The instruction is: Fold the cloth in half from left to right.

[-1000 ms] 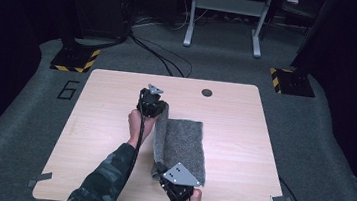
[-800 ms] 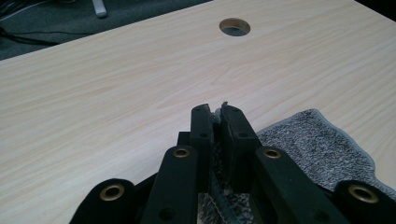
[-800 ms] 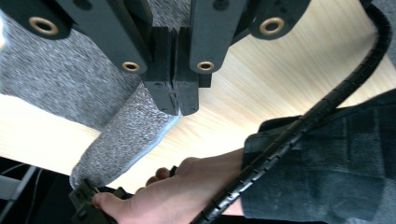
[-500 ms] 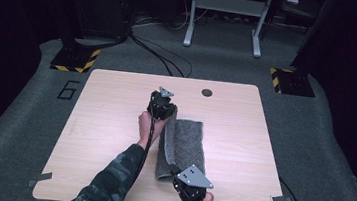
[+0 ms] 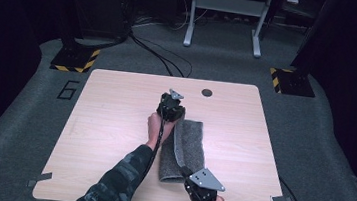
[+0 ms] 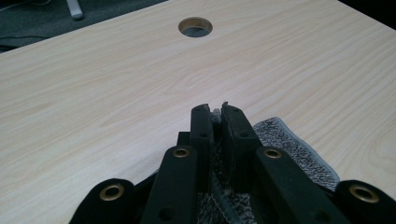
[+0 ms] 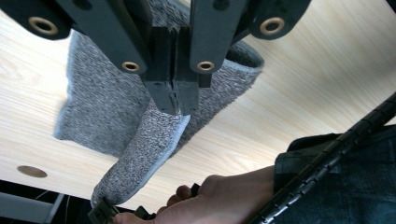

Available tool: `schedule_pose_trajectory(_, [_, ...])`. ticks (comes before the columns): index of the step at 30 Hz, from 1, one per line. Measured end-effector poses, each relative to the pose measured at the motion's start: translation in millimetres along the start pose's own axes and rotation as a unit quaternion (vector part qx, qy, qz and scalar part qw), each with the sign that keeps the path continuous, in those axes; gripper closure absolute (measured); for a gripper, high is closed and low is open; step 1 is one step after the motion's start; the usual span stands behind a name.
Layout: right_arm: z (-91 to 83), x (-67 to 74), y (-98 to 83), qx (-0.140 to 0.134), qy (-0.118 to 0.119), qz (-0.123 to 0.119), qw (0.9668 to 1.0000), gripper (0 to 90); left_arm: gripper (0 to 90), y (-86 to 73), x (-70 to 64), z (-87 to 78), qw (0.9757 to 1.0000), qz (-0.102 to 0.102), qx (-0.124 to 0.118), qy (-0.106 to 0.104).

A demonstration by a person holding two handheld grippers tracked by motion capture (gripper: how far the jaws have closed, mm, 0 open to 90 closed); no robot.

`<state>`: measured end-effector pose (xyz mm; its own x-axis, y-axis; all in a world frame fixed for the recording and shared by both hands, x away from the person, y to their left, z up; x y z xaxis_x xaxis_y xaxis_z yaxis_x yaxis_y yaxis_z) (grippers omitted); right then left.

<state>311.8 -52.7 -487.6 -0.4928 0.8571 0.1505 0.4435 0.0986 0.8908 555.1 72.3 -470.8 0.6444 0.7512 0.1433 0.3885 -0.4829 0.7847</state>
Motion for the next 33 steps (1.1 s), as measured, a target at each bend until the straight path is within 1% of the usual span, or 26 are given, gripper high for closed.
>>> schedule_pose_trajectory(1, [0.0, 0.0, 0.0, 0.000, 0.000, 0.000, 1.0000, 88.5, 83.2, 0.0, 0.0, 0.0, 1.0000, 0.000, 0.000, 0.000])
schedule_pose_trajectory(2, [-2.1, -3.2, -1.0, 0.000, -0.004, 0.007, 1.0000, 88.5, 83.2, 1.4, -2.7, 1.8, 1.0000, 0.001, 0.002, -0.001])
schedule_pose_trajectory(3, [-2.7, -5.0, -1.3, 0.000, -0.004, 0.002, 1.0000, 88.5, 83.1, 2.2, -4.3, 3.3, 1.0000, 0.000, 0.001, -0.004])
schedule_pose_trajectory(5, [-4.5, -7.4, -2.7, 0.001, -0.008, 0.007, 0.9999, 88.5, 83.2, 2.8, -6.1, 4.2, 1.0000, -0.001, 0.001, -0.003])
schedule_pose_trajectory(6, [-4.9, -8.1, -3.4, 0.001, -0.011, 0.009, 0.9999, 88.5, 83.1, 4.2, -9.2, 5.6, 0.9999, 0.004, 0.005, -0.010])
schedule_pose_trajectory(9, [-6.1, -10.4, -5.4, 0.004, -0.013, 0.007, 0.9999, 88.5, 83.1, 5.9, -13.0, 8.2, 1.0000, 0.003, 0.000, -0.008])
schedule_pose_trajectory(10, [-6.1, -10.5, -6.0, 0.004, -0.013, 0.009, 0.9999, 88.5, 83.1, 6.4, -15.1, 9.6, 0.9999, 0.008, 0.002, -0.011])
schedule_pose_trajectory(11, [-6.8, -12.3, -7.8, 0.006, -0.017, 0.006, 0.9998, 88.5, 83.0, 6.6, -16.6, 10.8, 0.9999, 0.009, 0.002, -0.012])
schedule_pose_trajectory(12, [-6.9, -13.1, -9.3, 0.008, -0.021, 0.008, 0.9997, 88.5, 83.0, 6.7, -17.4, 11.5, 0.9999, 0.007, 0.001, -0.013])
schedule_pose_trajectory(13, [-6.6, -14.2, -9.8, 0.009, -0.018, 0.004, 0.9998, 88.4, 83.0, 6.7, -19.1, 13.5, 0.9998, 0.011, 0.002, -0.015])
schedule_pose_trajectory(14, [-6.2, -15.5, -11.8, 0.011, -0.023, 0.007, 0.9996, 88.4, 83.0, 6.8, -20.4, 15.0, 0.9999, 0.007, 0.000, -0.012])
schedule_pose_trajectory(15, [-6.3, -16.2, -13.0, 0.013, -0.022, 0.007, 0.9997, 88.4, 83.0, 7.0, -21.4, 16.1, 0.9999, 0.006, 0.001, -0.015])
schedule_pose_trajectory(16, [-6.0, -17.3, -14.1, 0.014, -0.024, 0.006, 0.9996, 88.4, 82.9, 6.7, -21.5, 16.5, 0.9998, 0.013, 0.006, -0.017])
schedule_pose_trajectory(18, [-5.8, -18.3, -16.1, 0.015, -0.024, 0.009, 0.9996, 88.4, 82.9, 6.9, -23.4, 19.2, 0.9998, 0.009, 0.003, -0.016])
schedule_pose_trajectory(19, [-5.8, -18.9, -17.4, 0.017, -0.030, 0.009, 0.9994, 88.4, 82.8, 6.6, -24.3, 20.3, 0.9998, 0.008, 0.003, -0.019])
schedule_pose_trajectory(20, [-5.8, -18.9, -18.6, 0.019, -0.031, 0.009, 0.9993, 88.4, 82.8, 6.3, -25.1, 22.1, 0.9997, 0.009, 0.005, -0.022])
schedule_pose_trajectory(21, [-6.1, -19.4, -19.6, 0.019, -0.028, 0.009, 0.9994, 88.4, 82.8, 6.0, -25.9, 23.8, 0.9997, 0.010, 0.005, -0.021])
schedule_pose_trajectory(22, [-6.0, -19.9, -20.3, 0.019, -0.029, 0.008, 0.9994, 88.4, 82.8, 5.9, -27.8, 26.9, 0.9997, 0.003, 0.003, -0.023])
schedule_pose_trajectory(24, [-5.7, -20.9, -21.6, 0.018, -0.031, 0.011, 0.9993, 88.4, 82.8, 5.9, -29.6, 30.2, 0.9997, 0.005, 0.008, -0.024])
schedule_pose_trajectory(27, [-6.3, -23.3, -23.5, 0.021, -0.036, 0.011, 0.9991, 88.3, 82.2, 5.6, -33.1, 35.4, 0.9994, 0.001, 0.008, -0.034])
schedule_pose_trajectory(28, [-6.9, -25.2, -24.6, 0.026, -0.037, 0.007, 0.9989, 88.2, 80.7, 4.9, -34.4, 36.6, 0.9990, -0.002, 0.010, -0.042])
schedule_pose_trajectory(29, [-7.1, -26.6, -25.7, 0.029, -0.039, 0.010, 0.9988, 88.2, 74.8, 4.5, -35.3, 37.5, 0.9989, -0.004, 0.010, -0.045])
schedule_pose_trajectory(30, [-7.5, -27.9, -26.8, 0.030, -0.042, 0.012, 0.9986, 88.1, 65.9, 3.4, -35.5, 38.1, 0.9981, -0.002, 0.016, -0.059])
schedule_pose_trajectory(31, [-8.0, -30.7, -28.5, 0.033, -0.046, 0.012, 0.9983, 88.0, 60.2, 3.1, -36.9, 38.7, 0.9978, -0.010, 0.013, -0.064])
schedule_pose_trajectory(33, [-8.4, -34.6, -31.8, 0.038, -0.051, 0.019, 0.9978, 87.6, 48.4, 2.9, -35.0, 36.2, 0.9973, -0.013, 0.015, -0.071])
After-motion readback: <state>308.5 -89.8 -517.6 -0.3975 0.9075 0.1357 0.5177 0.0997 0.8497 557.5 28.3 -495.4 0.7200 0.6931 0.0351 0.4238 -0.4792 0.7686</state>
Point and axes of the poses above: each handheld gripper's, and its own axes: z roughly forward along the jaws, y roughly out of its top, x roughly to its left, the point moved 3 cm from there along z, roughly forward along the jaws, and after that the axes turned 12 degrees about z, right-handed, at the moved point
